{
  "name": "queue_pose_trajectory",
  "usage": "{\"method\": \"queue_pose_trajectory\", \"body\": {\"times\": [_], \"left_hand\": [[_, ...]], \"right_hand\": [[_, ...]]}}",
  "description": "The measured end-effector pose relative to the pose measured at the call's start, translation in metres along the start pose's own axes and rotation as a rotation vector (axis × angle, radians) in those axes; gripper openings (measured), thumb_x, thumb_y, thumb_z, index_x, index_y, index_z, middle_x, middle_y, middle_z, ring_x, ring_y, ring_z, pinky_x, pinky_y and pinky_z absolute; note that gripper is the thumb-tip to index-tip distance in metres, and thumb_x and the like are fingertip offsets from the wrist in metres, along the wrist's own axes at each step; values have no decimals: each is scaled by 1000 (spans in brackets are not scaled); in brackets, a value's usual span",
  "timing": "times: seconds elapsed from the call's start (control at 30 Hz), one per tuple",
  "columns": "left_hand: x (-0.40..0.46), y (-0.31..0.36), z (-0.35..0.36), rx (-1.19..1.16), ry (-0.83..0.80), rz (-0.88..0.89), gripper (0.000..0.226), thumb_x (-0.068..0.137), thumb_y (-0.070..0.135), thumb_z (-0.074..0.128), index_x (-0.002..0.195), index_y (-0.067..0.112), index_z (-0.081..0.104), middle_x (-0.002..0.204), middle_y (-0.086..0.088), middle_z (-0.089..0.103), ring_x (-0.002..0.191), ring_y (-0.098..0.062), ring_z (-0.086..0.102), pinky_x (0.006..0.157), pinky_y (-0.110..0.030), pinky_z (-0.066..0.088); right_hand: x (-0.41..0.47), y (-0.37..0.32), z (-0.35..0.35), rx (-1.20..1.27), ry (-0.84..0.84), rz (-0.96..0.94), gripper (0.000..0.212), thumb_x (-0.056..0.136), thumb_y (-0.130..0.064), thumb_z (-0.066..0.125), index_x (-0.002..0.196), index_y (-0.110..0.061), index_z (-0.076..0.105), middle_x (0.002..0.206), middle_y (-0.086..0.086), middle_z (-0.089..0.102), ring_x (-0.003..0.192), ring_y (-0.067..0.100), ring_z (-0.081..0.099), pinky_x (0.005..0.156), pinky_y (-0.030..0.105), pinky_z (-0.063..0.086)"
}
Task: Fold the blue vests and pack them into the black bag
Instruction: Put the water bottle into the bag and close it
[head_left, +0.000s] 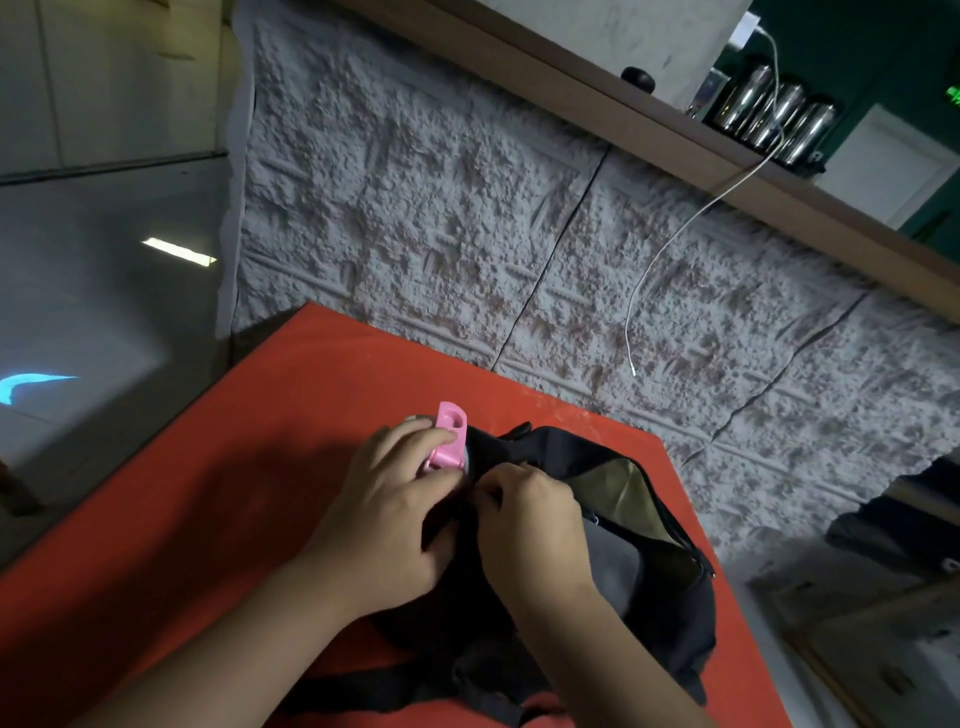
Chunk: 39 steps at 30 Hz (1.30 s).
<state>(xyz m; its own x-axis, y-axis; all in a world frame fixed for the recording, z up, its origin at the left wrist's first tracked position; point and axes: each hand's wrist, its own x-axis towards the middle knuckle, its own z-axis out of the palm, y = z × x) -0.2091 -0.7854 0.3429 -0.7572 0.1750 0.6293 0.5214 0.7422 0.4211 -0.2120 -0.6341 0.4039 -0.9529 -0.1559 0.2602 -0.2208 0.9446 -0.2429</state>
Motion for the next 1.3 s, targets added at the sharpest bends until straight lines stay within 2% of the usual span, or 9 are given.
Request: {"method": "queue_pose_trajectory", "body": {"times": [0.13, 0.33, 0.5, 0.7, 0.9, 1.0, 1.1, 1.2, 1.3], "left_hand": [[5, 5, 4, 59, 24, -19, 20, 77, 34, 65, 88, 19, 73, 127, -7, 57, 129, -33, 47, 103, -50, 40], [12, 17, 8, 100, 73, -21, 17, 70, 22, 62, 82, 17, 73, 127, -9, 59, 129, -35, 47, 100, -60, 38], [12, 21, 10, 66, 67, -50, 22, 71, 24, 62, 89, 17, 72, 141, -11, 52, 140, -34, 39, 104, -61, 36], [16, 18, 13, 103, 112, -70, 14, 72, 27, 69, 83, 20, 71, 127, -3, 60, 135, -30, 44, 99, -58, 38], [17, 12, 17, 183, 54, -160, 18, 62, 25, 80, 73, 23, 66, 133, -1, 58, 136, -30, 43, 107, -66, 30], [21, 14, 13, 88, 89, -141, 20, 67, 25, 76, 86, 27, 71, 132, 1, 59, 139, -28, 42, 110, -67, 26], [19, 22, 12, 87, 1, -80, 35, 71, 34, 65, 105, 33, 72, 144, 1, 51, 146, -31, 32, 114, -71, 14], [17, 23, 16, 105, -26, -60, 29, 71, 31, 63, 98, 30, 73, 142, 3, 52, 144, -32, 35, 112, -74, 14], [17, 18, 17, 145, 10, -73, 18, 73, 26, 69, 91, 25, 74, 134, 5, 56, 143, -28, 37, 111, -74, 16]], "right_hand": [[3, 4, -9, 111, 68, 6, 16, 93, -23, 64, 85, -18, 77, 86, 0, 76, 78, 18, 67, 74, 35, 51], [4, 4, -18, 277, 81, 58, 15, 92, -18, 66, 100, -26, 76, 84, -6, 75, 79, 11, 67, 75, 28, 53], [2, 7, -17, 391, 91, 53, 13, 91, -14, 67, 84, -25, 69, 68, -6, 69, 70, 8, 64, 64, 27, 50], [4, 10, -12, 342, 69, 48, 13, 90, -16, 65, 82, -26, 66, 67, -7, 67, 65, 11, 62, 61, 32, 51], [6, 27, -18, 245, 90, 147, 13, 85, -19, 71, 76, -26, 65, 68, -10, 67, 70, 8, 62, 61, 25, 48], [4, 28, -21, 345, 93, 137, 17, 85, -17, 75, 75, -25, 64, 68, -9, 68, 72, 4, 63, 61, 21, 46], [3, 24, -19, 379, 87, 81, 16, 86, -13, 72, 76, -24, 64, 70, -8, 69, 68, 7, 63, 62, 25, 49], [3, 20, -17, 329, 64, 24, 12, 86, -15, 65, 79, -23, 62, 69, -6, 68, 67, 11, 63, 65, 37, 53], [3, 20, -15, 305, 80, 37, 12, 86, -17, 66, 78, -24, 61, 68, -6, 67, 66, 12, 62, 66, 39, 52]]}}
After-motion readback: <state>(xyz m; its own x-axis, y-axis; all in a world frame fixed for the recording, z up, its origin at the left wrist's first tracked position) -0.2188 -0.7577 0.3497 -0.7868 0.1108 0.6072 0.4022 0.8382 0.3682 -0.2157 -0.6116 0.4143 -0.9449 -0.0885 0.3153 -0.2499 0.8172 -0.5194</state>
